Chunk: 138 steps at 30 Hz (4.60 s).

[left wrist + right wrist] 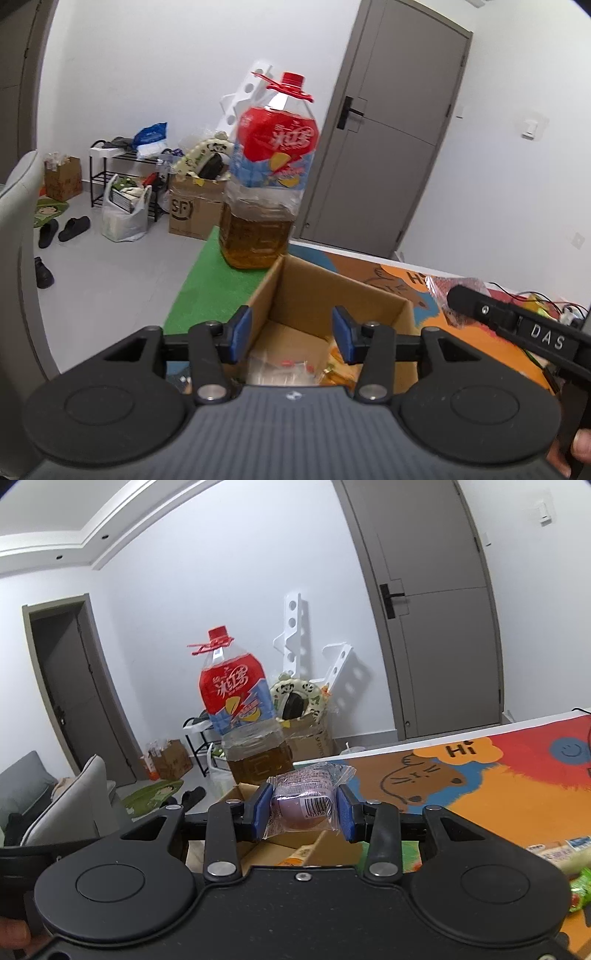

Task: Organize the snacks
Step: 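Carry the cracker pack in the left tool while the right tool carries the purple pastry into the box, then open both tools over the box and return to the table, then grasp the blue wrapped candy with the left tool while the right tool grasps the green packet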

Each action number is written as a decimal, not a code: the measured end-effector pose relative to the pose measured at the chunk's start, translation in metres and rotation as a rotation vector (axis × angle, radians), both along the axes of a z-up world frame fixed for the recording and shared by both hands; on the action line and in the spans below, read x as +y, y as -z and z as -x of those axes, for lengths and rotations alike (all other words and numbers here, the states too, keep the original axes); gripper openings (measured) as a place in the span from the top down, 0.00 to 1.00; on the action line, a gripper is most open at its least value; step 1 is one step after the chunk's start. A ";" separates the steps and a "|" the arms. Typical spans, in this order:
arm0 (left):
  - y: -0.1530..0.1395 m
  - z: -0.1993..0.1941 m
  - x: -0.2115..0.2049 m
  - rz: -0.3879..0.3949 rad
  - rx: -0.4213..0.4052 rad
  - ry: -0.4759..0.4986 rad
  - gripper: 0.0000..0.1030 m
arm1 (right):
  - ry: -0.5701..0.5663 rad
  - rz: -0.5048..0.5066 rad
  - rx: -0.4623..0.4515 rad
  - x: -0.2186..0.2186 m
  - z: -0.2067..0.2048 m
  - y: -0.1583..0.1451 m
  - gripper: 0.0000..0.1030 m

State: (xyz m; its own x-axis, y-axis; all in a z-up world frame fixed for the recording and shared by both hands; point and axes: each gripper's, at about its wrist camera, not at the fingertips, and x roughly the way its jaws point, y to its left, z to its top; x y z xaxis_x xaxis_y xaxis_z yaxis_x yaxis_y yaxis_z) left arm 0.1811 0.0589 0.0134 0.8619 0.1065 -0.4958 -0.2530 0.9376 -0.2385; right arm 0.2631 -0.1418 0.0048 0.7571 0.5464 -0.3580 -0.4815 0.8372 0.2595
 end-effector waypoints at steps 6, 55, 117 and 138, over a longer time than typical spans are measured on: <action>-0.006 -0.004 0.014 0.021 -0.001 -0.020 0.55 | -0.026 0.024 0.016 0.015 -0.010 -0.002 0.63; -0.006 0.004 -0.040 0.010 0.065 0.140 0.17 | 0.134 0.129 0.087 -0.073 0.022 0.001 0.00; 0.101 -0.165 -0.224 -0.061 0.260 0.440 0.46 | 0.294 0.118 0.259 -0.191 -0.045 0.112 0.43; 0.074 -0.124 -0.207 -0.040 0.174 0.451 0.73 | 0.336 0.113 0.216 -0.184 -0.028 0.097 0.74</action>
State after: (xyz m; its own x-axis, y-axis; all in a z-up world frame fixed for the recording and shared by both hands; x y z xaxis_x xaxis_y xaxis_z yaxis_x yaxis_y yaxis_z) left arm 0.3049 -0.1485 -0.0608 0.7314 -0.2363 -0.6397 0.1476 0.9707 -0.1898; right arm 0.2906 -0.3253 -0.0921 0.7877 0.2303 -0.5714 -0.1216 0.9674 0.2222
